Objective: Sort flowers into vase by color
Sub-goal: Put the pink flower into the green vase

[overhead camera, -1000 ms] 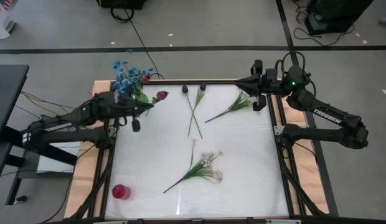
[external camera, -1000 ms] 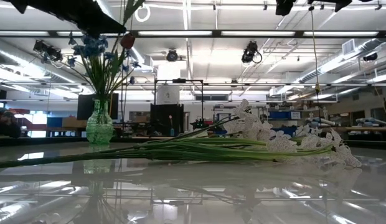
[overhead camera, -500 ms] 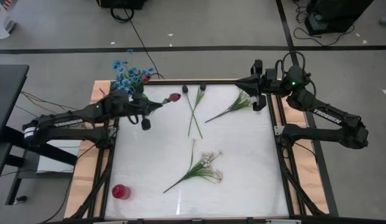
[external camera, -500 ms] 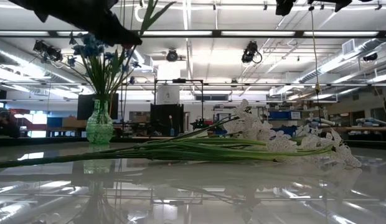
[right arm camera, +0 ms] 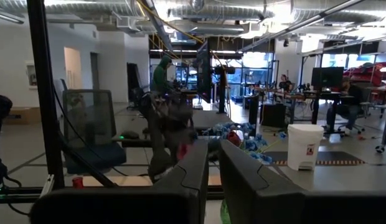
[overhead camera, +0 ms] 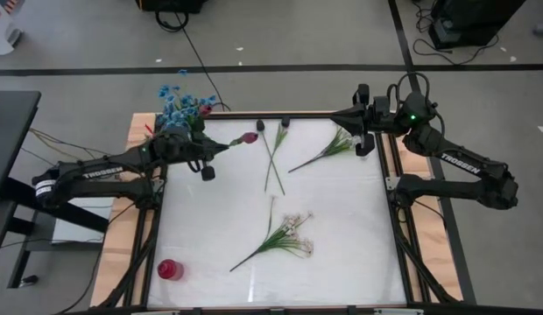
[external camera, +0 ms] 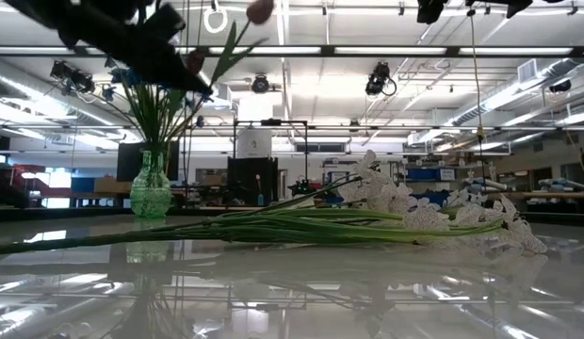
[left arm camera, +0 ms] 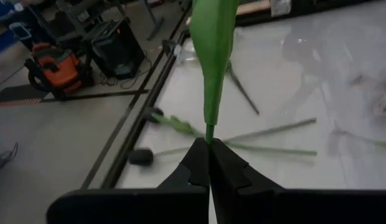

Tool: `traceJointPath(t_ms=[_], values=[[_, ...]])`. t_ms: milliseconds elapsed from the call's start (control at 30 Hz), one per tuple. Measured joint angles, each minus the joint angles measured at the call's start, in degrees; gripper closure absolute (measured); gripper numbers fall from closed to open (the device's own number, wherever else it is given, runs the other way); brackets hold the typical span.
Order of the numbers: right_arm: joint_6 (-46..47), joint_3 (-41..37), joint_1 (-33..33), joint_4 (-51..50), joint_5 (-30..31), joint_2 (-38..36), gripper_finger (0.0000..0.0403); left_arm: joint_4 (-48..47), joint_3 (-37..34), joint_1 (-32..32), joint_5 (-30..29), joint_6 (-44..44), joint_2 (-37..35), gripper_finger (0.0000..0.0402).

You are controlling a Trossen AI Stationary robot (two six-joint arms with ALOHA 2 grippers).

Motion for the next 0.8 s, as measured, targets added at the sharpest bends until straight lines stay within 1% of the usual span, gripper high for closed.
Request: traceJointPath(t_ms=[167,200,300,467,600,700,800], values=[[0.0,0.0,0.0,0.0,0.0,0.0,0.0353,15.2,-9.7,-0.9,0.1,-4.9,0.1,0.0400],[0.0,0.0,0.0,0.0,0.0,0.0,0.0353,17.3,-11.1,-1.2,-0.1,-5.4,0.0,0.0400],[0.0,0.0,0.0,0.0,0.0,0.0,0.0353,19.5,-13.7,-1.8,-1.1,-4.3,0.1,0.0398],[0.0,0.0,0.0,0.0,0.0,0.0,0.0353,22.6,-14.6,-1.8,-2.2,-0.5,0.0,0.0392],[0.0,0.0,0.0,0.0,0.0,0.0,0.0353,27.0,-14.6,-1.7,-3.6,1.3,-0.1,0.0390],[0.0,0.0,0.0,0.0,0.0,0.0,0.0353,27.6,-14.6,-1.4,-6.1,2.9,-0.5,0.0390],[0.0,0.0,0.0,0.0,0.0,0.0,0.0353,27.9,-14.6,0.6,-10.1,3.0,-0.9,0.0389]])
